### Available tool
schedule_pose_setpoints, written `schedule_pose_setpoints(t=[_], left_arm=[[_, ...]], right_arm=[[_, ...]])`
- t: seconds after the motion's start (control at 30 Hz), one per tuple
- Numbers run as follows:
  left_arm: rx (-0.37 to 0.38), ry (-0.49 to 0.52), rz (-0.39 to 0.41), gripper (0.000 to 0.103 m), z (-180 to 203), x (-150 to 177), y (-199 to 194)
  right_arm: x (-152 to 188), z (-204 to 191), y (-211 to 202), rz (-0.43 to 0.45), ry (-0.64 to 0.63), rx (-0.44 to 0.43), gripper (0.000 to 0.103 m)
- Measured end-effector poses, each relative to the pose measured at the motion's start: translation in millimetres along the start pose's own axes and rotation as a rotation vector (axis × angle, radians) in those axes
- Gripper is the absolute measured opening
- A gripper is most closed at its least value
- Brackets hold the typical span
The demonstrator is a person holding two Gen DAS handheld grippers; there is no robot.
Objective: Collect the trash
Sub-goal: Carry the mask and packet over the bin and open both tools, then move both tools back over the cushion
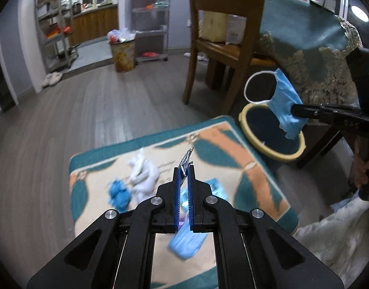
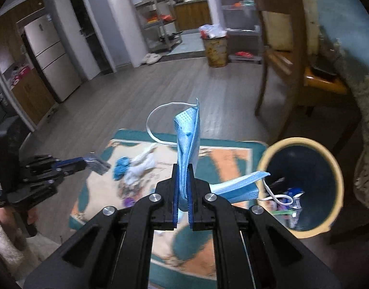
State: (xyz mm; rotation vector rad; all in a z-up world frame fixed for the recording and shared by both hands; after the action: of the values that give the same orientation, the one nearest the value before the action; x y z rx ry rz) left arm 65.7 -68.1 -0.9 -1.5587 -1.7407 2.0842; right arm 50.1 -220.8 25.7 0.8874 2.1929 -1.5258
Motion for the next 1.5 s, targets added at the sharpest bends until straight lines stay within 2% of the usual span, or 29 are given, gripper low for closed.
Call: schedule_pose_setpoints(t=[0.13,0.37,0.6,0.87,1.07,1.3,1.37,1.4,1.47,1.5], left_arm=[[0.019,0.021,0.008,0.007,18.8,-24.2,15.0],[0.076,0.077,0.018,0.007,63.8,-65.3,49.8],[0.129,0.123,-0.009,0.007,111.2,-86.6,90.3],[0.199,0.181,-0.059,0.007,165.6,-104.1,143.8],[0.235,0.225,-0.07,0.007,196.0,-108.6,181.7],[0.259,0.217,-0.052,0.007,212.9,-113.6,214.2],[0.248,0.222,-0.063,0.007,214.2,-112.7,219.4],[0.244,0.219,-0.069,0.01,213.0,-111.9,220.4],[0.241,0.204,-0.069,0.018,208.5,-111.4,221.3],[0.232,0.197,-0.065,0.023,205.2,-111.5,220.8]], right_arm=[[-3.5,39.8,3.1,-0.003,0.126,-0.028,0.005],[-9.7,94.4,4.8,0.001,0.205,0.0,0.005],[-12.3,161.1,2.4,0.019,0.295,0.062,0.005],[-9.9,228.1,12.3,-0.009,0.388,0.145,0.005],[-4.0,256.5,24.0,-0.031,0.427,0.189,0.005],[-9.4,262.4,28.6,0.007,0.434,0.168,0.006],[-13.0,260.4,32.7,0.005,0.427,0.163,0.012],[-13.7,259.8,33.4,0.006,0.422,0.169,0.015],[-16.2,258.7,33.3,0.019,0.411,0.182,0.041],[-17.3,258.6,32.5,0.028,0.409,0.188,0.045]])
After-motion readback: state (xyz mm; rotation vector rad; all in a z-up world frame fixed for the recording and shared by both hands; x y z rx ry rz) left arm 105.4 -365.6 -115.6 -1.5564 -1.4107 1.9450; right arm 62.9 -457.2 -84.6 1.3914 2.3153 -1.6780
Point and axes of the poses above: each gripper's, at about its wrist camera, not at the fingertips, and y roughly the way its jaws point, z to its right, x to its underside, the point moved 5 cm from there along y, roughly the way its jaws point, and after that the axes turned 15 degrees about y, right-handed, at the moved point
